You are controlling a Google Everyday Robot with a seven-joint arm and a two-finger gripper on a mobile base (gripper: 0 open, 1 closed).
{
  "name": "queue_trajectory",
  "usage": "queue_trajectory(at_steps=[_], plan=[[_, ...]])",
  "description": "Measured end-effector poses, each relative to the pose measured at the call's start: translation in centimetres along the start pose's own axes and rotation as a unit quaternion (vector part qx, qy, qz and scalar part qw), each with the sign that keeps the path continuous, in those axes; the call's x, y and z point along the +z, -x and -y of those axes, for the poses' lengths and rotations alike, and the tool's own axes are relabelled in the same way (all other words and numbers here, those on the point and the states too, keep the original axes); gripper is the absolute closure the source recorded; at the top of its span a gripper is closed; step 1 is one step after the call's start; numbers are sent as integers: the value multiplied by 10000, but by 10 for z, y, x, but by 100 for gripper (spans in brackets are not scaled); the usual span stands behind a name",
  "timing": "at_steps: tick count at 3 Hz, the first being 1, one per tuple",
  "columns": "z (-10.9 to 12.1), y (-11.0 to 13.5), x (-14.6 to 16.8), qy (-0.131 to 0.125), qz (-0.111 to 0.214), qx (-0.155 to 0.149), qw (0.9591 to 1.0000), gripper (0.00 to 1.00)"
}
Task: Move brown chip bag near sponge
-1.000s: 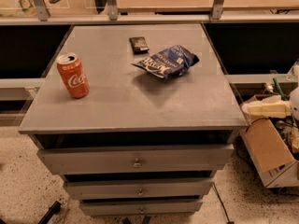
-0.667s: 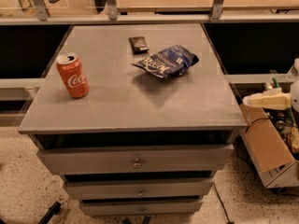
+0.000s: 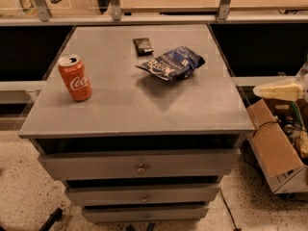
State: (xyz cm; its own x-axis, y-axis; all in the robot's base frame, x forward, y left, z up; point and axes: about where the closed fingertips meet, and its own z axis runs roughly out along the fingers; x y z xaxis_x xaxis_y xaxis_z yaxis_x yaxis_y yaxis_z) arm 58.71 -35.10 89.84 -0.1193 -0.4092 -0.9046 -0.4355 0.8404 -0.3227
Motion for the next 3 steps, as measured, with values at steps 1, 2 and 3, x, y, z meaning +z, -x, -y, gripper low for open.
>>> queue_trajectory(at_steps=[1,2,3], plan=[[14,31,1,281,451,-43,9986,0],[14,31,1,280,450,-43,9986,0],[14,31,5,307,535,63,9981,0]])
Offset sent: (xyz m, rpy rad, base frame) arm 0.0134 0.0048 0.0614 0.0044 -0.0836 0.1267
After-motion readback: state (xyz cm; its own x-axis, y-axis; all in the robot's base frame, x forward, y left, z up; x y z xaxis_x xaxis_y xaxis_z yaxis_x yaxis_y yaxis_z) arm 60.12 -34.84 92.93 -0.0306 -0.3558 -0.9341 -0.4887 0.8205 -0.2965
